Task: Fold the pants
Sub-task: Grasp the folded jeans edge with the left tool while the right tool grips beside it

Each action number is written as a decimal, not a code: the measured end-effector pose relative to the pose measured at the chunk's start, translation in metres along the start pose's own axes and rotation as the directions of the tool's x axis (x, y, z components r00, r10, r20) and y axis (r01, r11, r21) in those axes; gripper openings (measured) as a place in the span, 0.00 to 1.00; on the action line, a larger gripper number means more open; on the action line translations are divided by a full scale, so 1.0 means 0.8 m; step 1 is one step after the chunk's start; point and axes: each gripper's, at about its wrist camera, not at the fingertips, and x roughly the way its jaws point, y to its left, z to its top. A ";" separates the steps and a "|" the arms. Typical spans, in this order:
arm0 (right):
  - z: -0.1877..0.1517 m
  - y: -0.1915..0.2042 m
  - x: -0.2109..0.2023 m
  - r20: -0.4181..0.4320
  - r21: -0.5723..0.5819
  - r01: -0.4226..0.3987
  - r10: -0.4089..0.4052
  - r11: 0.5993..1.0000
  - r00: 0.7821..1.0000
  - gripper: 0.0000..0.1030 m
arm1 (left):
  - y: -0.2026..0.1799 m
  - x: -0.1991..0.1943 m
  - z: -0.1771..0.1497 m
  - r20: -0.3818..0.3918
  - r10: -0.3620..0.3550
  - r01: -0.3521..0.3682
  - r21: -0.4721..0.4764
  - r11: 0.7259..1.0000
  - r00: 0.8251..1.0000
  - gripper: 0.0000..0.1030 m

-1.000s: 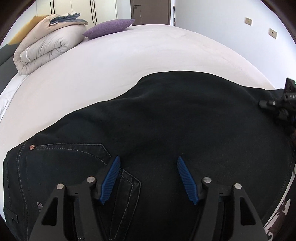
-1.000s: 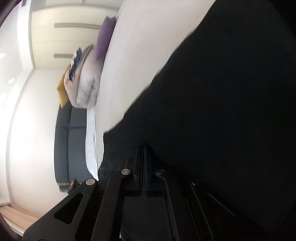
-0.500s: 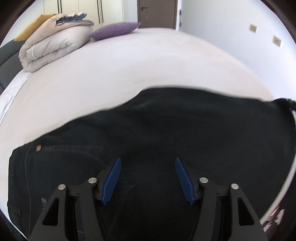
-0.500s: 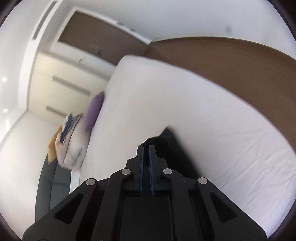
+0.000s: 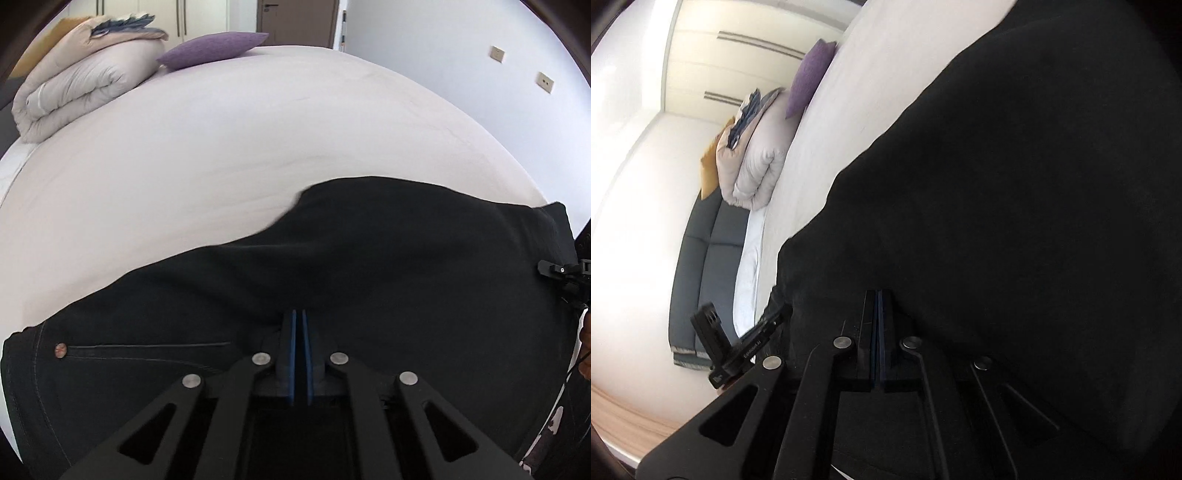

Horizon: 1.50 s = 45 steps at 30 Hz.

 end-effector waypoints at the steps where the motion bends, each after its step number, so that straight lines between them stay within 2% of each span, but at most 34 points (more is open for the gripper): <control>1: -0.007 -0.020 -0.030 0.017 0.010 0.001 -0.001 1.000 1.000 0.00 | 0.028 -0.004 -0.004 0.016 -0.035 0.036 -0.048 0.998 0.999 0.05; 3: -0.007 -0.029 -0.048 0.049 0.007 0.021 -0.022 1.000 0.999 0.00 | 0.085 -0.015 -0.017 0.061 -0.160 0.168 -0.153 0.974 0.985 0.05; 4: -0.007 -0.033 -0.054 0.061 0.013 0.024 -0.025 1.000 0.998 0.00 | 0.103 -0.022 -0.022 0.078 -0.131 0.143 -0.167 0.976 0.988 0.05; 6: -0.004 -0.039 -0.062 0.074 0.020 0.032 -0.033 0.999 0.997 0.00 | 0.133 -0.035 -0.033 0.108 -0.141 0.158 -0.169 0.973 0.984 0.05; 8: 0.000 -0.044 -0.075 0.091 0.014 0.047 -0.048 0.999 0.995 0.00 | 0.152 -0.049 -0.049 0.108 -0.084 0.101 -0.172 0.980 0.991 0.05; 9: 0.002 -0.046 -0.080 0.097 0.008 0.053 -0.054 0.999 0.994 0.00 | 0.167 -0.054 -0.054 0.114 -0.086 0.107 -0.194 0.975 0.990 0.05; 10: 0.003 -0.047 -0.084 0.104 0.003 0.062 -0.062 0.998 0.993 0.00 | 0.184 -0.059 -0.060 0.131 -0.124 0.152 -0.227 0.962 0.984 0.05; 11: 0.005 -0.038 -0.064 0.110 0.004 0.072 -0.072 0.997 0.991 0.00 | 0.194 -0.062 -0.063 0.140 -0.162 0.193 -0.242 0.951 0.977 0.06; 12: 0.006 -0.035 -0.068 0.116 0.008 0.089 -0.089 0.996 0.989 0.00 | 0.195 -0.063 -0.065 0.141 -0.165 0.195 -0.237 0.952 0.976 0.06; 13: 0.017 -0.028 -0.072 0.121 0.010 0.116 -0.116 0.993 0.986 0.00 | 0.189 -0.066 -0.067 0.137 -0.142 0.170 -0.219 0.961 0.980 0.05; 15: 0.010 -0.001 -0.069 0.144 -0.013 0.168 -0.165 0.986 0.976 0.00 | 0.176 -0.070 -0.064 0.133 -0.076 0.102 -0.197 0.975 0.988 0.05; 16: 0.010 0.016 -0.070 0.144 -0.029 0.136 -0.131 0.990 0.981 0.00 | 0.168 -0.077 -0.061 0.146 -0.072 0.102 -0.213 0.972 0.987 0.02; 18: 0.008 0.064 -0.058 0.122 -0.110 0.072 -0.058 0.991 0.991 0.00 | 0.145 -0.097 -0.051 0.231 -0.145 0.198 -0.225 0.954 0.962 0.00; 20: 0.003 0.110 -0.024 0.054 -0.187 0.005 0.005 0.982 0.999 0.00 | 0.112 -0.105 -0.036 0.269 -0.212 0.270 -0.204 0.941 0.940 0.00; 22: 0.001 0.147 0.033 -0.048 -0.212 -0.072 0.063 0.975 0.997 0.00 | 0.085 -0.099 -0.021 0.268 -0.262 0.316 -0.179 0.932 0.927 0.00; 23: -0.003 0.163 0.067 -0.108 -0.212 -0.111 0.089 0.971 0.990 0.00 | 0.076 -0.091 -0.016 0.258 -0.267 0.315 -0.167 0.934 0.929 0.01; 24: -0.006 0.176 0.099 -0.172 -0.212 -0.143 0.107 0.967 0.979 0.00 | 0.072 -0.077 -0.014 0.233 -0.243 0.285 -0.166 0.944 0.941 0.02; 25: -0.013 0.191 0.133 -0.231 -0.221 -0.161 0.108 0.962 0.967 0.00 | 0.078 -0.061 -0.017 0.205 -0.213 0.252 -0.189 0.949 0.955 0.02; 26: -0.020 0.201 0.159 -0.274 -0.239 -0.161 0.093 0.958 0.957 0.00 | 0.091 -0.042 -0.022 0.185 -0.191 0.233 -0.239 0.943 0.964 0.02; 27: -0.030 0.214 0.189 -0.318 -0.260 -0.159 0.071 0.952 0.945 0.00 | 0.108 -0.021 -0.031 0.182 -0.198 0.247 -0.306 0.920 0.963 0.05; 28: -0.030 0.233 0.225 -0.352 -0.281 -0.152 0.045 0.948 0.935 0.00 | 0.127 -0.010 -0.038 0.217 -0.269 0.334 -0.365 0.869 0.938 0.05; 29: -0.035 0.242 0.252 -0.378 -0.292 -0.138 0.018 0.947 0.926 0.00 | 0.141 -0.008 -0.043 0.252 -0.303 0.385 -0.401 0.832 0.919 0.05; 30: -0.037 0.241 0.277 -0.391 -0.286 -0.113 -0.009 0.952 0.920 0.00 | 0.144 -0.013 -0.043 0.263 -0.272 0.362 -0.409 0.838 0.926 0.05; 32: -0.026 0.220 0.309 -0.383 -0.245 -0.057 -0.043 0.968 0.923 0.00 | 0.136 -0.010 -0.040 0.246 -0.246 0.328 -0.385 0.862 0.937 0.05; 34: -0.009 0.210 0.338 -0.336 -0.208 -0.056 -0.017 0.977 0.942 0.00 | 0.137 -0.007 -0.040 0.255 -0.243 0.329 -0.385 0.862 0.936 0.05; 36: 0.011 0.197 0.335 -0.277 -0.168 -0.052 0.003 0.984 0.961 0.00 | 0.137 -0.007 -0.040 0.267 -0.251 0.341 -0.386 0.857 0.931 0.05; 38: 0.034 0.188 0.330 -0.237 -0.156 -0.035 -0.003 0.987 0.972 0.00 | 0.143 -0.011 -0.048 0.273 -0.261 0.353 -0.386 0.852 0.926 0.05; 41: 0.051 0.179 0.288 -0.156 -0.203 0.044 -0.077 0.978 0.985 0.00 | 0.142 -0.012 -0.053 0.277 -0.258 0.352 -0.382 0.854 0.926 0.05; 42: 0.049 0.178 0.272 -0.148 -0.196 0.035 -0.065 0.980 0.987 0.00 | 0.141 -0.012 -0.053 0.277 -0.256 0.351 -0.382 0.855 0.926 0.05; 44: 0.033 0.175 0.221 -0.181 -0.165 -0.080 0.050 0.983 0.982 0.00 | 0.141 -0.010 -0.052 0.277 -0.252 0.347 -0.381 0.857 0.927 0.05; 45: 0.019 0.176 0.207 -0.198 -0.183 -0.102 0.065 0.978 0.978 0.00 | 0.137 -0.006 -0.051 0.276 -0.251 0.345 -0.381 0.858 0.928 0.05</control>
